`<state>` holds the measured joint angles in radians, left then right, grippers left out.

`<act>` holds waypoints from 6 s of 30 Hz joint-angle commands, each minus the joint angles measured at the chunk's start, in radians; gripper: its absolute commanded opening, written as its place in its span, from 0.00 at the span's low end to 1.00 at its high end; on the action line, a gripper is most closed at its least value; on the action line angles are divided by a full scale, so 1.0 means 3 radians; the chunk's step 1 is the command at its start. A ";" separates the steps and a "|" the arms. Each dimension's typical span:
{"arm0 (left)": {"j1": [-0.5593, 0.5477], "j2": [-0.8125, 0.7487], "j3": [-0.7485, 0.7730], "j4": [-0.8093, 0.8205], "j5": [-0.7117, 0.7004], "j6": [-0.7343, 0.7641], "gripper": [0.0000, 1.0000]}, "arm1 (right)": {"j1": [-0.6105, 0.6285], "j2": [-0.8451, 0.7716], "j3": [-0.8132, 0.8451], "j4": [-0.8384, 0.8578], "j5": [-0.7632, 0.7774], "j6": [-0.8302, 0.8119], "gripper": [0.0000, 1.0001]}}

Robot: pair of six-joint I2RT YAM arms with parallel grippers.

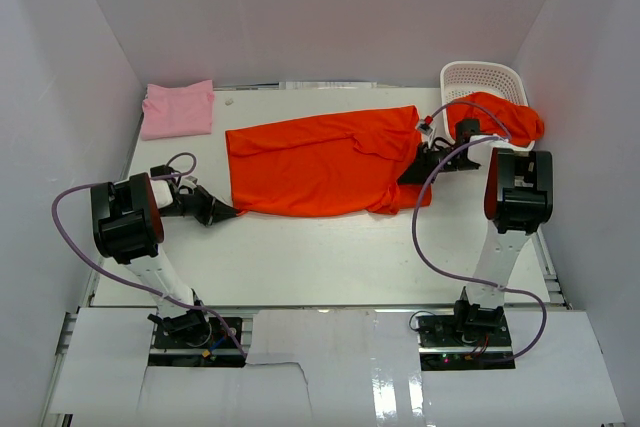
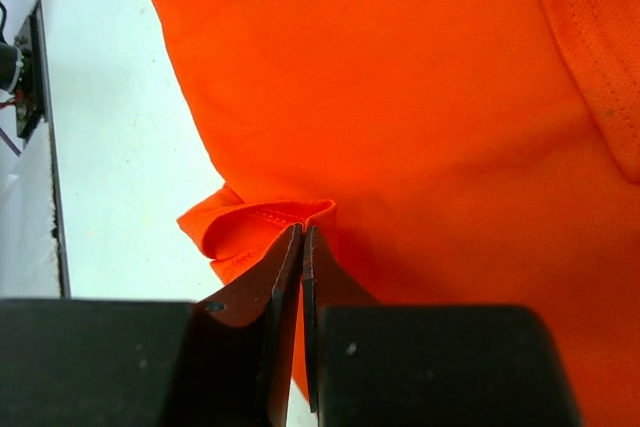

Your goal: Fold and stack the t-shirts

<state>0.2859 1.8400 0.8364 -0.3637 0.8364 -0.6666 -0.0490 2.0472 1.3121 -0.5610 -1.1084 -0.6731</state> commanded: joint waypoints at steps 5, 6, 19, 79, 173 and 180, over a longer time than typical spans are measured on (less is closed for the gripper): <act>-0.0007 -0.0105 0.0183 -0.0076 -0.0078 -0.0012 0.00 | 0.0010 -0.0417 0.0059 -0.0007 -0.0141 0.0611 0.08; -0.0007 -0.0125 0.0193 -0.0081 -0.0093 -0.0012 0.00 | 0.0010 -0.0452 0.0060 -0.0002 -0.0115 0.0658 0.08; -0.0007 -0.0401 0.0162 -0.0163 -0.0226 -0.0008 0.00 | -0.0046 -0.1102 -0.0518 0.1347 0.0784 0.2463 0.08; -0.0007 -0.1449 -0.0988 -0.0357 -0.0022 -0.0130 0.53 | -0.0051 -0.1394 -0.0324 0.0586 0.1363 0.2264 0.08; -0.0048 -0.1598 -0.0998 -0.0158 -0.0252 -0.0565 0.00 | -0.0123 -0.2002 -0.0886 0.0055 0.2585 0.2443 0.08; 0.0008 -0.1414 -0.1121 -0.0081 -0.0140 -0.0611 0.00 | -0.0337 -0.2048 -0.1075 0.0305 0.2713 0.2632 0.08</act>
<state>0.2752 1.4078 0.5179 -0.3908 0.7574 -0.8536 -0.1181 1.4502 1.0100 -0.5289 -0.3283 0.0822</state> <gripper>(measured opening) 0.033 0.081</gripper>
